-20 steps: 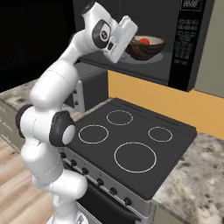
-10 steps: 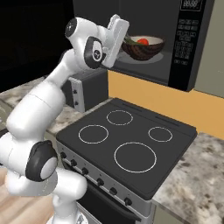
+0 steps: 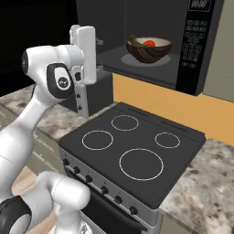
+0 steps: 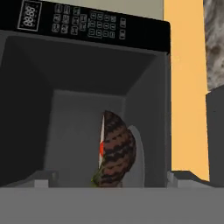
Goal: Place the bowl containing the squash and tomato in the microwave. Close the microwave door and press the start button to microwave the meal.
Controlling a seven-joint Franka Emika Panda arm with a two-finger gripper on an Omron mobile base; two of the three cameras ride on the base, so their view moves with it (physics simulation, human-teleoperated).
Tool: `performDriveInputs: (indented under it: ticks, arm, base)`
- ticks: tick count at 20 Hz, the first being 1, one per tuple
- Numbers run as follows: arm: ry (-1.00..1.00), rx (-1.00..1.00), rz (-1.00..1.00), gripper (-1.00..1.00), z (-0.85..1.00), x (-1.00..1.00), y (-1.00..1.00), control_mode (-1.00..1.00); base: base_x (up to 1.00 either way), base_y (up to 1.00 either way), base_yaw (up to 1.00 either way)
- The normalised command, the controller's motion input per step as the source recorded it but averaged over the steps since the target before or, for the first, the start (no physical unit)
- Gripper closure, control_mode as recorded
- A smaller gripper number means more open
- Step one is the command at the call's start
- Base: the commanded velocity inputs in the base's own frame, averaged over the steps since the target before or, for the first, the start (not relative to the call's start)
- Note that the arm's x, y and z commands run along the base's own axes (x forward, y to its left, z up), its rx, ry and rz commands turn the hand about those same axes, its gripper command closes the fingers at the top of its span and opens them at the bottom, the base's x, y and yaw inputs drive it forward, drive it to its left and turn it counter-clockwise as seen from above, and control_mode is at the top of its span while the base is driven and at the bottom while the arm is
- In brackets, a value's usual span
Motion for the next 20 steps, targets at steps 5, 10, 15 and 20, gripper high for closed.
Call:
performDriveInputs:
  ticks: [5, 10, 15, 20]
  arm:
    - [0.06, -0.42, 0.11, -1.0, 0.19, -1.0, 0.32, -1.0]
    - [0.22, -0.64, 0.22, -1.0, 0.22, -0.99, 0.04, -1.0]
    - [0.31, -0.75, 0.23, -1.0, 0.25, -0.92, 0.07, -1.0]
    - [0.34, -0.84, 0.19, -1.0, 0.35, -1.0, 0.23, -1.0]
  base:
    - [0.0, 0.0, 0.0]
    - [0.0, 0.0, 0.0]
    - [0.0, 0.0, 0.0]
    - [0.0, 0.0, 0.0]
